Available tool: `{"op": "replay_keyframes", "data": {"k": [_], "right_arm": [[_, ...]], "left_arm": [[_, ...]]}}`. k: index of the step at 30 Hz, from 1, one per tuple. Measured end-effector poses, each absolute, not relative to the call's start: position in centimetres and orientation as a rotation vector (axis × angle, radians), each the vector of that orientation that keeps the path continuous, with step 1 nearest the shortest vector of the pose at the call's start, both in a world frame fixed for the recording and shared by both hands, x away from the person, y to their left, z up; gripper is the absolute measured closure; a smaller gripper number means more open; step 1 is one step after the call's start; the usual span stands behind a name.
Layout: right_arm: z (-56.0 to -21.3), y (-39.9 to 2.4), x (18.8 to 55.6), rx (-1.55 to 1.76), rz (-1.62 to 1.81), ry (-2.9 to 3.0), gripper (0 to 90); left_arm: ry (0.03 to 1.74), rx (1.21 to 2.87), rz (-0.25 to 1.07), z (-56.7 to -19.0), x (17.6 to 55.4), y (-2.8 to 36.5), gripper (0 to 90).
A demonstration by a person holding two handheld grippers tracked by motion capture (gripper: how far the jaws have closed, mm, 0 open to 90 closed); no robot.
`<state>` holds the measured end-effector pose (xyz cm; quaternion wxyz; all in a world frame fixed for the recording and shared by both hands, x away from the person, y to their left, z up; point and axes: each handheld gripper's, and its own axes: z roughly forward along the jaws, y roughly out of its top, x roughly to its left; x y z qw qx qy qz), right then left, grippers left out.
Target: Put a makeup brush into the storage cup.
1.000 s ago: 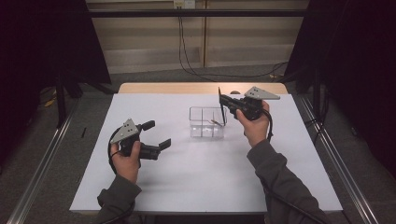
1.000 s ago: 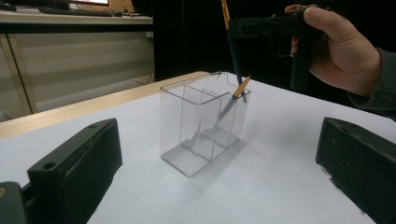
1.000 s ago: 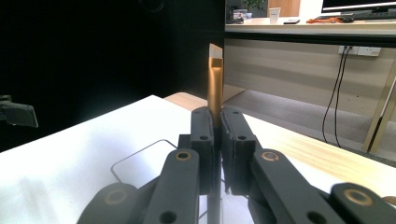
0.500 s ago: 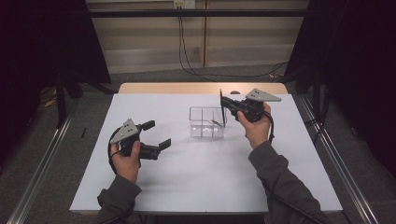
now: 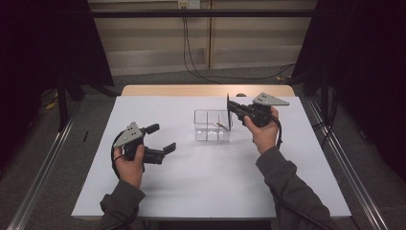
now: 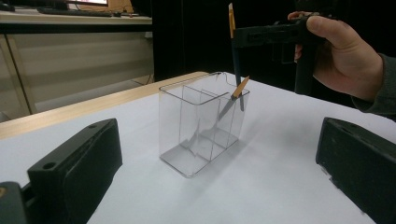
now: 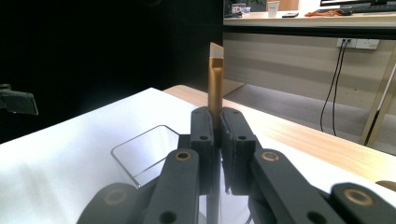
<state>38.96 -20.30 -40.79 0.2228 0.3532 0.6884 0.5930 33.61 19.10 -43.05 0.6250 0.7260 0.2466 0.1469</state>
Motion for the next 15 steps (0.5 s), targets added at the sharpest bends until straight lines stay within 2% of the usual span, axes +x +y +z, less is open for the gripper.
{"op": "replay_keyframes", "data": {"k": [15], "right_arm": [[-41.62,-20.35,38.65,0.976,1.616,1.922,84.5]], "left_arm": [[0.572,1.662,0.345,-42.98,33.53,19.06,0.1]]}}
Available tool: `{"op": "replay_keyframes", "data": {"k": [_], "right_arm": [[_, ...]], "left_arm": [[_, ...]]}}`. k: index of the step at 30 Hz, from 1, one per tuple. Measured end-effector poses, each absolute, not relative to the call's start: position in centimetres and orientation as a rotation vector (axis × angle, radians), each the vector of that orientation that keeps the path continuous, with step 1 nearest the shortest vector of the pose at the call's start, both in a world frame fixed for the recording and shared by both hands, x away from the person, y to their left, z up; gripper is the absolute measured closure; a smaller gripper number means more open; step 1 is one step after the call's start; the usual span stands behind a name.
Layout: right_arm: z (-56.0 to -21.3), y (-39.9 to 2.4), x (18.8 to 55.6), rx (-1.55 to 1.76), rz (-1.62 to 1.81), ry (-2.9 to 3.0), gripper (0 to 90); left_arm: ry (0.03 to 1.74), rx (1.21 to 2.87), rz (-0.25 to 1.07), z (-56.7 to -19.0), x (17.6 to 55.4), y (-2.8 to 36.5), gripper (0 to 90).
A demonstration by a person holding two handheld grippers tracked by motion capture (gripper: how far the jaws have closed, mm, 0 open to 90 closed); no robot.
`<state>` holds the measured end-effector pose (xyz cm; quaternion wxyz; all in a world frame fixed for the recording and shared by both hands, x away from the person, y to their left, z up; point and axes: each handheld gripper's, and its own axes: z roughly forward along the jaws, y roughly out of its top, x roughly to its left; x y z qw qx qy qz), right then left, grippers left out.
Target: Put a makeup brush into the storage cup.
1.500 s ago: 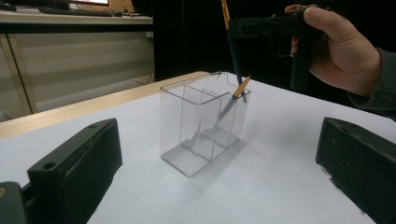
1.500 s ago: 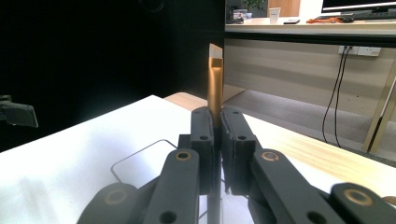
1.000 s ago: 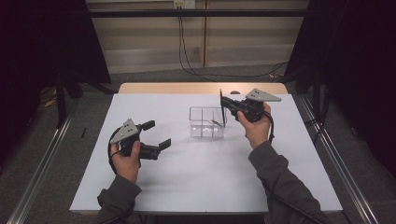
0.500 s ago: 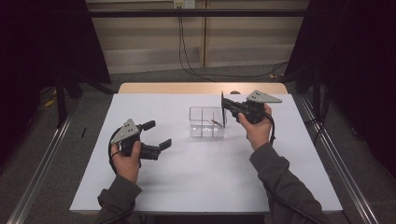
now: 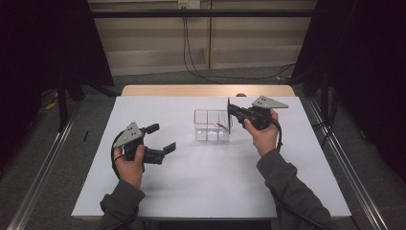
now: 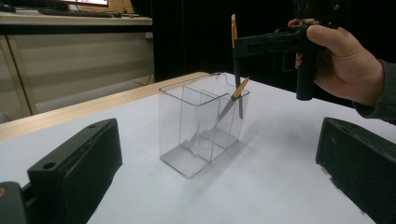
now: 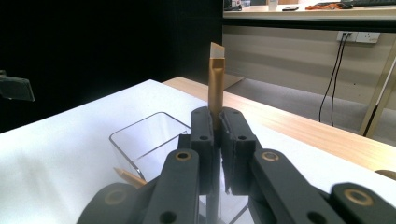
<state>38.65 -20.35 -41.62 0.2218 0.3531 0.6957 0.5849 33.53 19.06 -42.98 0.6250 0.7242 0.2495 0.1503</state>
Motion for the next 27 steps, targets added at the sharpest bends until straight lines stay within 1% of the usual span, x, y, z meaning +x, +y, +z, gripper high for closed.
{"op": "replay_keyframes", "data": {"k": [27], "right_arm": [[-42.9,-20.5,38.2,0.995,1.58,1.953,84.3]], "left_arm": [[0.57,1.669,0.351,-43.0,33.5,19.1,0.1]]}}
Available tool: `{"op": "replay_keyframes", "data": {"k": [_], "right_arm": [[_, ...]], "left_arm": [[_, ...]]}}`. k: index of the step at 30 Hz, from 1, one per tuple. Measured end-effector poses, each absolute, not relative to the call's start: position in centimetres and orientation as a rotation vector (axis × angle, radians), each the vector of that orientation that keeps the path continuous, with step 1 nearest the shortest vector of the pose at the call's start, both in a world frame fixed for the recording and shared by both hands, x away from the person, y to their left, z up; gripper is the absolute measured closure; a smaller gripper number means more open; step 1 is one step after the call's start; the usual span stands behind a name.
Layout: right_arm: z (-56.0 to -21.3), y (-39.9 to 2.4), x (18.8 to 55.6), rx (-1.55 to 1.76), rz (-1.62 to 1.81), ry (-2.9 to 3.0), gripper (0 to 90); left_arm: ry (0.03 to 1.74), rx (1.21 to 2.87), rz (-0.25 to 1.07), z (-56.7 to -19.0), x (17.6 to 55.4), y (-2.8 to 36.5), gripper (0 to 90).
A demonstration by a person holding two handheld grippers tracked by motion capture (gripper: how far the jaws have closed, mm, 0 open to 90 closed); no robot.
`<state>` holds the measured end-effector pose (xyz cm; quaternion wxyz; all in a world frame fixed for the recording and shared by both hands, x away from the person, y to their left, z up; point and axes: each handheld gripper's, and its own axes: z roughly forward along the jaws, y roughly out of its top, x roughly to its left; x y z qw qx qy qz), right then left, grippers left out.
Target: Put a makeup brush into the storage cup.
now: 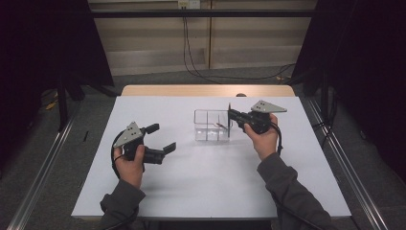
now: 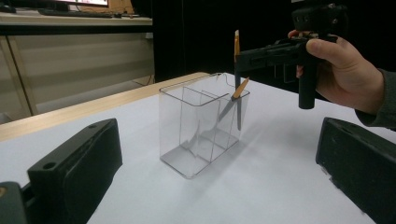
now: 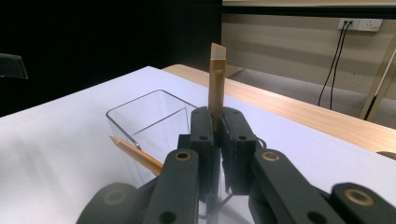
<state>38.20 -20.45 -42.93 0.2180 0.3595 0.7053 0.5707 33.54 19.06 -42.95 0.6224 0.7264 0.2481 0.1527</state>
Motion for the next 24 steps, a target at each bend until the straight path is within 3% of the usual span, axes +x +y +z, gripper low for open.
{"op": "replay_keyframes", "data": {"k": [24], "right_arm": [[-43.73,-20.31,38.08,1.013,1.535,1.975,83.1]], "left_arm": [[0.571,1.672,0.354,-42.85,33.51,18.99,0.1]]}}
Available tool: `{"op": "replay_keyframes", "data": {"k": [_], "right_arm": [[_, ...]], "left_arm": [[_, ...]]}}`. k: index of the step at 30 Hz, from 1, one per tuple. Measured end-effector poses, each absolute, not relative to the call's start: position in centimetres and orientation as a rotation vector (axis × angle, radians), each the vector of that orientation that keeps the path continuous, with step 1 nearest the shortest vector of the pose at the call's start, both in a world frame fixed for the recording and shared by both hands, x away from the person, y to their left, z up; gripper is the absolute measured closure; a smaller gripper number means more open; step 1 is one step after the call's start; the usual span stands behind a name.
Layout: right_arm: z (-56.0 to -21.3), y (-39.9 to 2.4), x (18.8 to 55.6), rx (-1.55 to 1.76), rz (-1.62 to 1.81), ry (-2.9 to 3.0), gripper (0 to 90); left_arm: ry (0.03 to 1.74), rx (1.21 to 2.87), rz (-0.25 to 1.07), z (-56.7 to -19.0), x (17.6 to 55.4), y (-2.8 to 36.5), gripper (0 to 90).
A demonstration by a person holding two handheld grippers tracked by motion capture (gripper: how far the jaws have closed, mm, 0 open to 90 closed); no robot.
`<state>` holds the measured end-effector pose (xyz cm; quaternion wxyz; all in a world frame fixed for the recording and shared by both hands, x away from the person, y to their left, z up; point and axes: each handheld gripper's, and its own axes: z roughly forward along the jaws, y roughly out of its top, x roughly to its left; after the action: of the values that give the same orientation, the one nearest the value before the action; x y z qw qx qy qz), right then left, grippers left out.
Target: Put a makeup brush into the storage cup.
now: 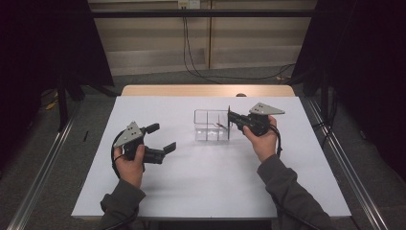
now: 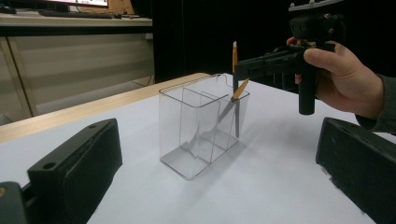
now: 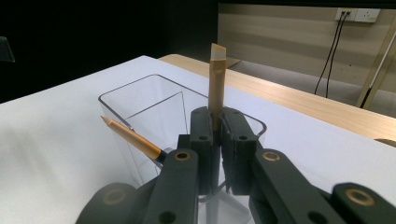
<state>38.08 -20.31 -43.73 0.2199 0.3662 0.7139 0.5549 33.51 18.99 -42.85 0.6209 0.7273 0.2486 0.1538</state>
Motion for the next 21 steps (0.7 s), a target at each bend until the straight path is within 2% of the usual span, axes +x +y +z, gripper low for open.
{"op": "replay_keyframes", "data": {"k": [2,8,21], "right_arm": [[-43.76,-20.31,38.05,1.027,1.532,1.963,77.1],[-43.7,-20.39,38.04,1.028,1.525,1.948,69.6],[-43.5,-20.41,37.87,1.018,1.514,1.938,57.7]], "left_arm": [[0.564,1.67,0.344,-42.88,33.55,18.99,0.1],[0.565,1.672,0.344,-42.91,33.56,18.97,0.2],[0.564,1.672,0.344,-42.92,33.58,18.94,0.1]]}}
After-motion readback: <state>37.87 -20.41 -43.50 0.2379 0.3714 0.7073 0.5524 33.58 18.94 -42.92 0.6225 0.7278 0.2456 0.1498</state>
